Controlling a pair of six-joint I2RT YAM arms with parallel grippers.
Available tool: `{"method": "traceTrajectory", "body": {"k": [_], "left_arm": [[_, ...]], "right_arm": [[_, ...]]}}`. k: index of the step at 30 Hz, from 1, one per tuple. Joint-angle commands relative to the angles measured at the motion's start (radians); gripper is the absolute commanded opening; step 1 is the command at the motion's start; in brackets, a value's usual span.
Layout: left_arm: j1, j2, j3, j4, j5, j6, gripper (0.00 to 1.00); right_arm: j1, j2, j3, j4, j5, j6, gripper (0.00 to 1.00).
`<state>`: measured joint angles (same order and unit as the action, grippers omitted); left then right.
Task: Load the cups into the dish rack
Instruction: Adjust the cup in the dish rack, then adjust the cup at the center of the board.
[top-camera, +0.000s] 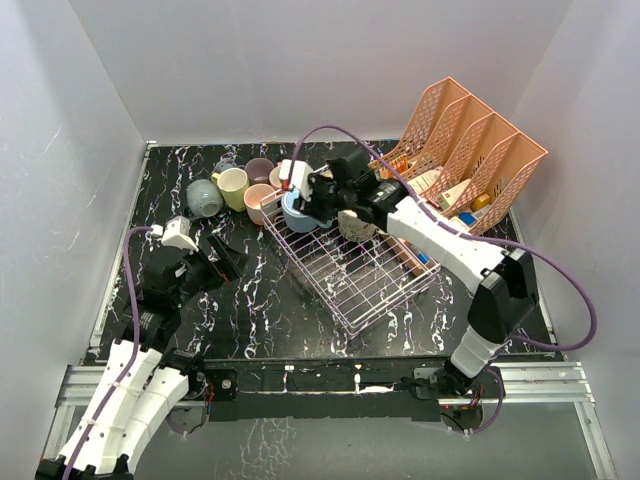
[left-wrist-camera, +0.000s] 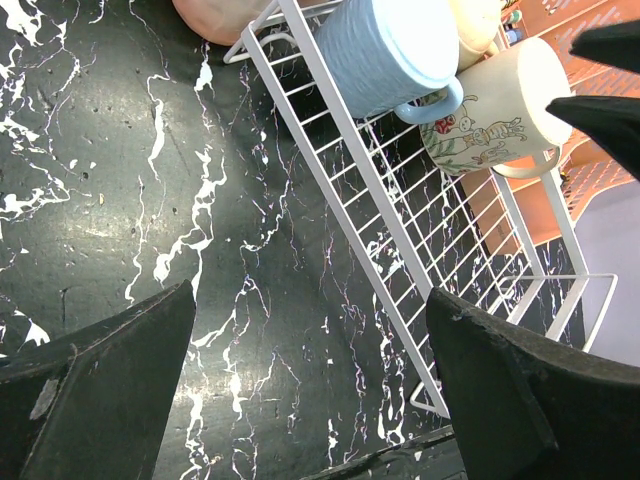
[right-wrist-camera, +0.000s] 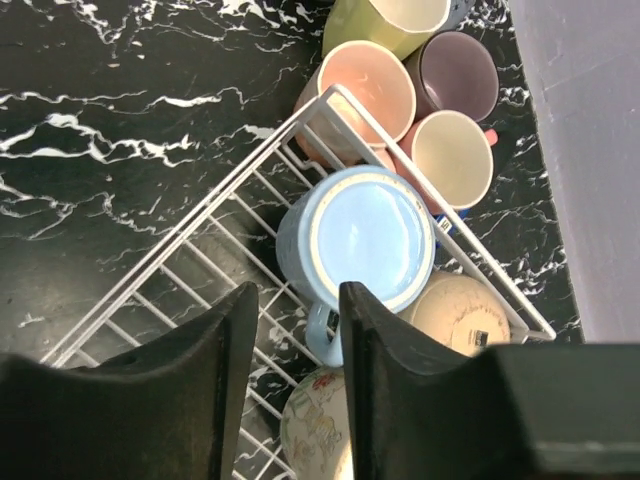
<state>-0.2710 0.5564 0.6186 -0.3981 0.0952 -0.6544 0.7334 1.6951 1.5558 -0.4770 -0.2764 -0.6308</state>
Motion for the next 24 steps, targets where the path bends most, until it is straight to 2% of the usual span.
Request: {"method": "traceTrajectory", "body": {"k": [1,3,5,18,24], "left_arm": [[0.004,0.007,0.033,0.015,0.023,0.013,0.97],[0.003,0.012,0.034,0.013,0.023,0.015,0.97],[0.003,0.014,0.036,0.010,0.022,0.020,0.97],[0.004,0.011,0.046,-0.004,0.015,0.026,0.97],[0.004,0.026,0.050,0.005,0.021,0.028,0.97]], "right_arm": [[-0.068,-0.072,-0.063,-0.020,-0.202,-0.021,0.28],[-0.072,-0.075,-0.094,-0.020,-0.210,-0.038,0.14],[-0.073,-0.060,-0.115,-0.014,-0.188,-0.045,0.08],[-0.097,0.143,-0.051,0.045,-0.003,0.042,0.08],[-0.100,0.176,-0.027,0.100,0.128,0.070,0.08]]}}
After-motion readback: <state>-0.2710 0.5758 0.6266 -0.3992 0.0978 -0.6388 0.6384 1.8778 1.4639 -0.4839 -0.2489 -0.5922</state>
